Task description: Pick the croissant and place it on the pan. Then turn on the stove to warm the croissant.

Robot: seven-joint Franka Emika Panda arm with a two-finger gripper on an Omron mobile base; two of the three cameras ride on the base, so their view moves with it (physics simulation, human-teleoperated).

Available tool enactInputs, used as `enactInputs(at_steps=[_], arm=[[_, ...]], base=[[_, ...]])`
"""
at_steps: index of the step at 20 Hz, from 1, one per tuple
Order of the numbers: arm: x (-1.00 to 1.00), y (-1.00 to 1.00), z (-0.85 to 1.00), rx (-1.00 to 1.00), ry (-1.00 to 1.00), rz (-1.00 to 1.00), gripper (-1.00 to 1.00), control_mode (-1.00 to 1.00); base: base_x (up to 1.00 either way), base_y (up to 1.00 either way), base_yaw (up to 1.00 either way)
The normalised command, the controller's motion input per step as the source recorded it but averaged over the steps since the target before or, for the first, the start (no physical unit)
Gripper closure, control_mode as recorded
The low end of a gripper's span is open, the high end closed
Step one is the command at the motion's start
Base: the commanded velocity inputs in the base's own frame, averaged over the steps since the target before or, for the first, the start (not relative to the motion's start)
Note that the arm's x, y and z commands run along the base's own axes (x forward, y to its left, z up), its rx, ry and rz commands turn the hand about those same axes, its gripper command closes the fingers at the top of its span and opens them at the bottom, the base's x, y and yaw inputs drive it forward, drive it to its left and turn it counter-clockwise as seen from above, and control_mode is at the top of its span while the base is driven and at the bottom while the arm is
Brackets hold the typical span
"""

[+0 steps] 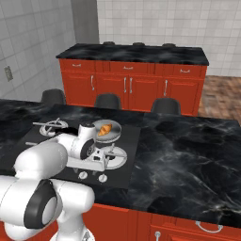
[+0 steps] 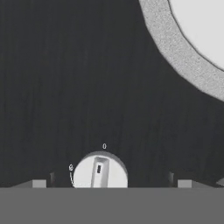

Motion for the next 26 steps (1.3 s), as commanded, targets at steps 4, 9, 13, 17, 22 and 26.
enactInputs(at_steps=[4,9,13,17,22,26], arm=[[-0.04,0.08,-0.01,0.01,0.0,0.0,-1.0,-1.0],[0.0,0.14,-0.11,0.01,0.0,0.0,-1.0,-1.0],[0.0,0.01,-0.28,0.03,0.0,0.0,-1.0,-1.0],[0.0,0.0,-0.22,0.02,0.0,0.0,-1.0,-1.0],[-0.05,0.0,-0.19,0.01,0.0,0.0,-1.0,-1.0],[-0.48,0.0,-0.26,0.0,0.0,0.0,-1.0,-1.0]], base=[[0.0,0.0,0.0],[0.0,0.0,0.0],[0.0,0.0,0.0],[0.0,0.0,0.0],[0.0,0.0,0.0],[0.0,0.0,0.0]])
